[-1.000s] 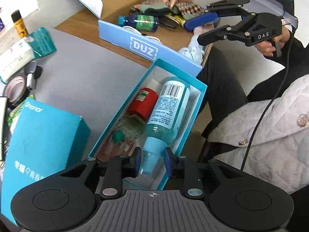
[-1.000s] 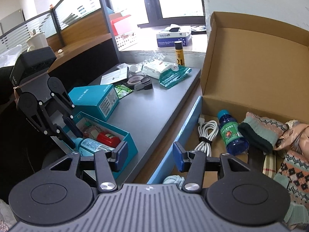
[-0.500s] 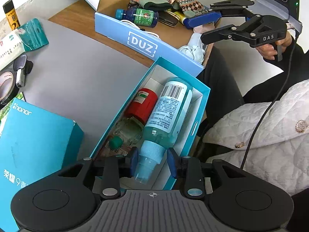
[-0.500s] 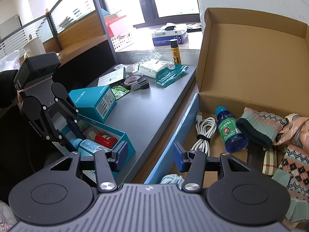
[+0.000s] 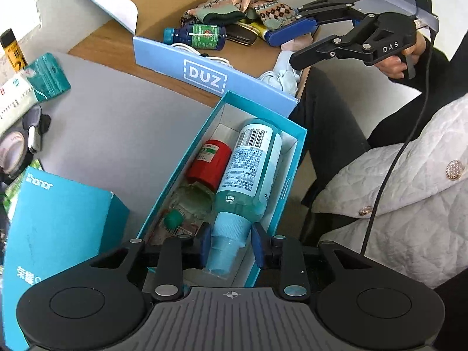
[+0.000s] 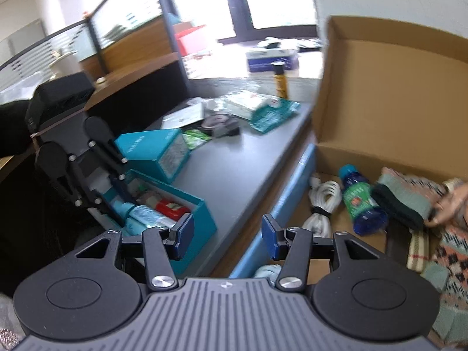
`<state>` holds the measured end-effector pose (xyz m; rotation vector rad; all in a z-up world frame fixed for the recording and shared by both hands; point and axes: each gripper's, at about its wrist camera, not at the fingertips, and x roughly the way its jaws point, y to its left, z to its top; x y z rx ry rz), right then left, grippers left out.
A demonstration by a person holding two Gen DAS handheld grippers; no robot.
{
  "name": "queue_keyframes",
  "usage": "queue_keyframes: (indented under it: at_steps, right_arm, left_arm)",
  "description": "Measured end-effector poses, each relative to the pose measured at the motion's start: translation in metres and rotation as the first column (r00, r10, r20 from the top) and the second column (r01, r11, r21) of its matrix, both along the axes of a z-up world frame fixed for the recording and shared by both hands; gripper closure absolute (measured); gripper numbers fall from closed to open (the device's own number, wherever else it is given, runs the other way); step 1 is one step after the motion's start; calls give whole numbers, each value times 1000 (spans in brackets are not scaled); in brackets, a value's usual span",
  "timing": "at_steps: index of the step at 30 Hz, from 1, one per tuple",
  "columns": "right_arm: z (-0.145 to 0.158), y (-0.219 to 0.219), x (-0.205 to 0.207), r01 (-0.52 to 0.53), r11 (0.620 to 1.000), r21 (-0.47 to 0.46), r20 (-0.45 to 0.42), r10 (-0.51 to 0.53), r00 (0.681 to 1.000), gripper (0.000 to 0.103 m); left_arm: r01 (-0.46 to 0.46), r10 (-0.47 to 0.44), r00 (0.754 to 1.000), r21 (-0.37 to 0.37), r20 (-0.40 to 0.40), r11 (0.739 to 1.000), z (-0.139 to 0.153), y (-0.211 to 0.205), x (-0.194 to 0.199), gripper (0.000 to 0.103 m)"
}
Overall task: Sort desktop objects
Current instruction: 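Lower the right gripper onto the light blue spray bottle in the teal box, then close the right gripper around the light blue spray bottle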
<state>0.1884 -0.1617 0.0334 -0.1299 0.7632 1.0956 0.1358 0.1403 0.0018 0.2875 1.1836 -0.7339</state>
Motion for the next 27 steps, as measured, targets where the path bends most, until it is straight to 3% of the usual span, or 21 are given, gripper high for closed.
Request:
queue_keyframes:
  at_steps: [12, 24, 27]
  right_arm:
    - [-6, 28, -18, -170, 985, -8, 111, 170, 979, 46]
    - [-13, 57, -36, -333, 942, -35, 217, 332, 918, 40]
    - [-14, 64, -40, -372, 927, -45, 242, 371, 896, 40]
  left_arm:
    - [1, -8, 997, 99, 74, 995, 35, -21, -4, 71]
    - [-59, 55, 992, 35, 116, 998, 62, -34, 4, 71]
    - [-69, 67, 990, 12, 121, 998, 64, -40, 8, 79]
